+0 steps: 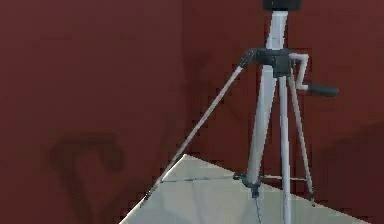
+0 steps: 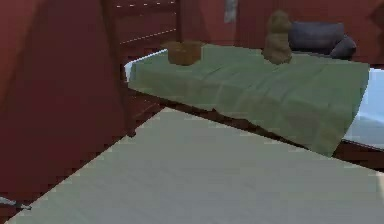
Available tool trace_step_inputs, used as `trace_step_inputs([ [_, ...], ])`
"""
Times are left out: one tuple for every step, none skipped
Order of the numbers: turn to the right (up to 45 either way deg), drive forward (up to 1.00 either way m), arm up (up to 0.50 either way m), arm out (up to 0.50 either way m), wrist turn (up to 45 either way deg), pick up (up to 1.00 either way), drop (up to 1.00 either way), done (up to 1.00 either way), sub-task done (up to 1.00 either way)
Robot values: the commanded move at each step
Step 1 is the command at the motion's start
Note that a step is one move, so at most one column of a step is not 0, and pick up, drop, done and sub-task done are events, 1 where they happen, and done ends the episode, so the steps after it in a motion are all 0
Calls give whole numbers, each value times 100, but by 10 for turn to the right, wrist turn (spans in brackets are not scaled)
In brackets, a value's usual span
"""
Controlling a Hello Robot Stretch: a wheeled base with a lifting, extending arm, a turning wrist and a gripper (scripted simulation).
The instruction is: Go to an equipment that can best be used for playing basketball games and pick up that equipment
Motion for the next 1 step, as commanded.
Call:
trace_step_inputs([
  [-450, 0, 0, 0, 0, 0, 0, 0, 0],
])
